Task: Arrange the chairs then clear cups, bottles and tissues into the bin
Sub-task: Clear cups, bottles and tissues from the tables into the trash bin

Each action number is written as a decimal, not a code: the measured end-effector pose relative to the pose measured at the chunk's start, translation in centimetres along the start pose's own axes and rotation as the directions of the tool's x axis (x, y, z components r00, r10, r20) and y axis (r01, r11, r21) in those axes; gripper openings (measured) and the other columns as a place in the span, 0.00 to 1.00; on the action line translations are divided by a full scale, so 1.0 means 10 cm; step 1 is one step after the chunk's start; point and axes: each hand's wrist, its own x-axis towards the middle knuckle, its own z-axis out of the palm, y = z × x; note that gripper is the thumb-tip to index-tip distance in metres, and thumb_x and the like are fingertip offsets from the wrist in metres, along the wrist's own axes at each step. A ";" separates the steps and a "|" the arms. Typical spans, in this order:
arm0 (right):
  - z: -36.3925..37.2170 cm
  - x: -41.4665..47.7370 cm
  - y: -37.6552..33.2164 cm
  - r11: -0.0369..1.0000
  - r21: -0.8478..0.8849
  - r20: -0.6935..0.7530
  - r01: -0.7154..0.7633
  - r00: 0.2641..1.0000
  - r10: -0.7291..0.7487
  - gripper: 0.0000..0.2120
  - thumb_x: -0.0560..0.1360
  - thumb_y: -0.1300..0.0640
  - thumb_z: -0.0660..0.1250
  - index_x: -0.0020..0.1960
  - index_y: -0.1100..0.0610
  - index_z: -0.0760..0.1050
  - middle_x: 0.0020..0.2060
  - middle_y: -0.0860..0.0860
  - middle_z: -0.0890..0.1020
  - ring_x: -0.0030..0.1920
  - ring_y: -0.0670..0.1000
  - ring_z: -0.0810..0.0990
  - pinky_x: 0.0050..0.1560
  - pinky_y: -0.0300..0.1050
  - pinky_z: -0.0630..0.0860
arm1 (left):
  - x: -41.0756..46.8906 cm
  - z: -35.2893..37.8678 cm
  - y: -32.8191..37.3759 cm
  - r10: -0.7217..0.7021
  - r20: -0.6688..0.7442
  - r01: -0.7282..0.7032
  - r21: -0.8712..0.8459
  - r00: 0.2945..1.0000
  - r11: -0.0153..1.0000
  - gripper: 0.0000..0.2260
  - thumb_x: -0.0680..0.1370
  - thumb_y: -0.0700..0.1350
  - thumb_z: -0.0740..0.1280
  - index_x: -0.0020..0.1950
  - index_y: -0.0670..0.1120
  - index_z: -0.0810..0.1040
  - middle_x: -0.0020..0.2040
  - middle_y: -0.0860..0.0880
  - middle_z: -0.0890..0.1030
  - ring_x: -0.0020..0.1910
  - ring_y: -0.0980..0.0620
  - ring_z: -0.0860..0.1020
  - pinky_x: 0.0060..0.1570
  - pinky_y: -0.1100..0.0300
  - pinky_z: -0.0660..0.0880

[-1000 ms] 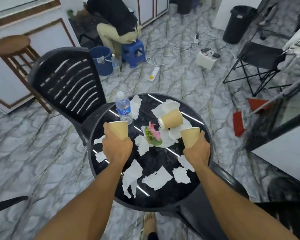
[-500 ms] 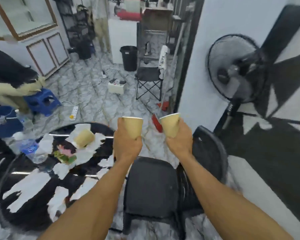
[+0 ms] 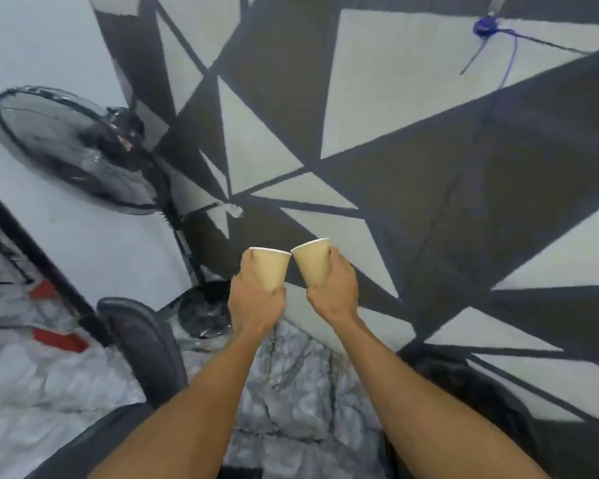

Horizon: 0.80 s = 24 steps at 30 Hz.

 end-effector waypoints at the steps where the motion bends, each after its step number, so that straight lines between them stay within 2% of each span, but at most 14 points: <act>1: -0.12 0.01 0.23 0.998 -0.019 -0.030 -0.058 0.998 0.058 0.34 0.59 0.58 0.68 0.65 0.57 0.67 0.55 0.54 0.78 0.55 0.59 0.76 0.53 0.53 0.76 | -0.01 0.22 0.10 0.035 0.063 -0.034 -0.008 0.997 0.999 0.36 0.70 0.46 0.73 0.71 0.56 0.58 0.52 0.47 0.75 0.52 0.43 0.75 0.44 0.55 0.68; 4: -0.46 -0.10 0.89 0.975 -0.101 -0.131 -0.199 0.974 0.185 0.32 0.60 0.57 0.66 0.64 0.57 0.67 0.55 0.54 0.78 0.54 0.59 0.76 0.51 0.50 0.76 | -0.13 0.88 0.33 0.123 0.245 -0.120 -0.027 0.962 0.992 0.37 0.69 0.46 0.73 0.73 0.55 0.58 0.53 0.48 0.77 0.53 0.41 0.77 0.46 0.52 0.73; 7: -0.74 -0.38 1.51 0.922 -0.113 -0.222 -0.371 0.914 0.340 0.30 0.59 0.57 0.65 0.61 0.56 0.68 0.53 0.53 0.78 0.53 0.59 0.76 0.48 0.48 0.75 | -0.40 1.43 0.53 0.168 0.405 -0.178 -0.013 0.899 0.984 0.38 0.67 0.47 0.74 0.72 0.56 0.58 0.56 0.45 0.78 0.53 0.40 0.77 0.48 0.50 0.76; 12: -1.10 -0.87 2.42 0.769 -0.107 -0.302 -0.630 0.757 0.579 0.30 0.58 0.52 0.65 0.60 0.54 0.67 0.52 0.53 0.79 0.52 0.59 0.77 0.47 0.50 0.77 | -0.90 2.20 0.76 0.225 0.611 -0.268 -0.020 0.759 0.963 0.39 0.66 0.48 0.74 0.71 0.58 0.59 0.54 0.43 0.79 0.52 0.39 0.78 0.49 0.50 0.76; 15: -1.27 -1.13 2.82 0.687 -0.027 -0.342 -0.726 0.653 0.676 0.30 0.59 0.54 0.70 0.60 0.56 0.68 0.51 0.54 0.78 0.51 0.58 0.77 0.45 0.47 0.75 | -1.16 2.63 0.86 0.255 0.688 -0.336 -0.016 0.680 0.942 0.41 0.65 0.50 0.74 0.73 0.57 0.57 0.55 0.43 0.79 0.52 0.38 0.78 0.48 0.49 0.76; 19: -1.41 -1.30 3.31 0.544 0.121 -0.348 -0.830 0.478 0.806 0.30 0.62 0.57 0.73 0.62 0.57 0.68 0.52 0.56 0.77 0.51 0.59 0.78 0.41 0.46 0.72 | -1.37 3.14 1.03 0.256 0.742 -0.386 0.005 0.619 0.922 0.42 0.66 0.50 0.75 0.75 0.55 0.56 0.57 0.43 0.79 0.54 0.39 0.77 0.50 0.49 0.75; 22: -1.49 -1.27 3.70 0.446 0.233 -0.327 -0.864 0.362 0.873 0.35 0.62 0.59 0.75 0.66 0.58 0.65 0.57 0.57 0.77 0.55 0.59 0.77 0.47 0.51 0.77 | -1.51 3.55 1.16 0.229 0.766 -0.398 0.038 0.601 0.917 0.42 0.67 0.49 0.76 0.75 0.55 0.56 0.57 0.43 0.79 0.54 0.40 0.77 0.49 0.51 0.74; 24: -1.52 -1.26 3.98 0.345 0.285 -0.276 -0.894 0.268 0.923 0.49 0.61 0.53 0.78 0.75 0.58 0.57 0.64 0.59 0.74 0.63 0.60 0.74 0.57 0.56 0.77 | -1.63 3.82 1.21 0.210 0.790 -0.411 0.058 0.576 0.910 0.41 0.68 0.48 0.76 0.75 0.56 0.56 0.57 0.43 0.78 0.54 0.40 0.77 0.47 0.53 0.72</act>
